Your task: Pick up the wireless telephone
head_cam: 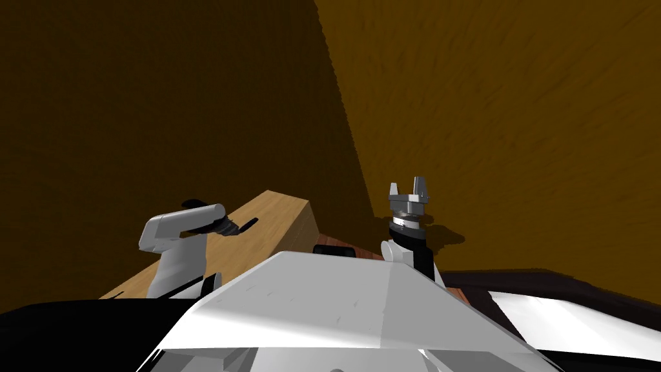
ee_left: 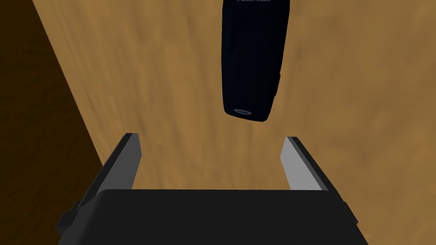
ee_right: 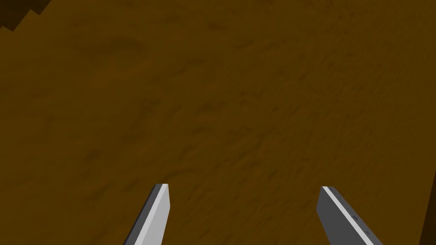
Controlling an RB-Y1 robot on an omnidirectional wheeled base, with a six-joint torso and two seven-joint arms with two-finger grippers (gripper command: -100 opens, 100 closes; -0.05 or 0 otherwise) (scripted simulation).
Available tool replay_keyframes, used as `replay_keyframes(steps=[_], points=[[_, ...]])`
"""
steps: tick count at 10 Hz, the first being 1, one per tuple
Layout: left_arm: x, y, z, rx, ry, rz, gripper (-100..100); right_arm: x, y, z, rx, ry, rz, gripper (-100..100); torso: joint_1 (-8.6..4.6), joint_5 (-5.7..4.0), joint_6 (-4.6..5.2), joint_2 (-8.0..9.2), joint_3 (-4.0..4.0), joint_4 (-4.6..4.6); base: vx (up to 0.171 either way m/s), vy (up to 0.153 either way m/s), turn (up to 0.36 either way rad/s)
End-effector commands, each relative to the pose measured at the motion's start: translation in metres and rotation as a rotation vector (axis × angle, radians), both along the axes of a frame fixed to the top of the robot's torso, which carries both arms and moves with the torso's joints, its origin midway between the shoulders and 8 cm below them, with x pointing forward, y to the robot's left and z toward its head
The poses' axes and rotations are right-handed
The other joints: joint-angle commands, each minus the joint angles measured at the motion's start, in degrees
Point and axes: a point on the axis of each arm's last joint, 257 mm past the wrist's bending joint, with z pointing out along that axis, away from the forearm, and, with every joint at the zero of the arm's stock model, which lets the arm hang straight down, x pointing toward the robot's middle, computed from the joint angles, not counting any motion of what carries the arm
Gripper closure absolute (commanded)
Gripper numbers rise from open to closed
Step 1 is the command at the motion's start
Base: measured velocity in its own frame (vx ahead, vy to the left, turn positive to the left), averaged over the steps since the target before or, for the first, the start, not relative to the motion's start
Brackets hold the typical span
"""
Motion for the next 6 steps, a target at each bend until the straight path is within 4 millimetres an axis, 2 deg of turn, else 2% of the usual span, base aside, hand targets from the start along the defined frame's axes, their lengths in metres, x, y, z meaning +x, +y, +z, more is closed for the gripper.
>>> replay_keyframes(steps=[1, 4, 6], points=[[-0.014, -0.005, -0.008, -0.053, 0.024, 0.032, -100, 0.000, 0.000, 0.000, 0.000, 0.000, 0.000, 0, 0.00, 0.00, 0.00, 0.00, 0.00, 0.00, 0.042, 0.017, -0.146], [-0.038, -0.014, -0.022, -0.151, 0.063, 0.088, -100, 0.000, 0.000, 0.000, 0.000, 0.000, 0.000, 0, 0.03, 0.00, 0.03, -0.04, -0.02, 0.00, 0.064, 0.030, -0.174], [-0.041, -0.014, -0.023, -0.157, 0.064, 0.091, -100, 0.000, 0.000, 0.000, 0.000, 0.000, 0.000, 0, 0.00, 0.00, 0.00, -0.02, -0.01, -0.01, 0.039, 0.021, -0.047]])
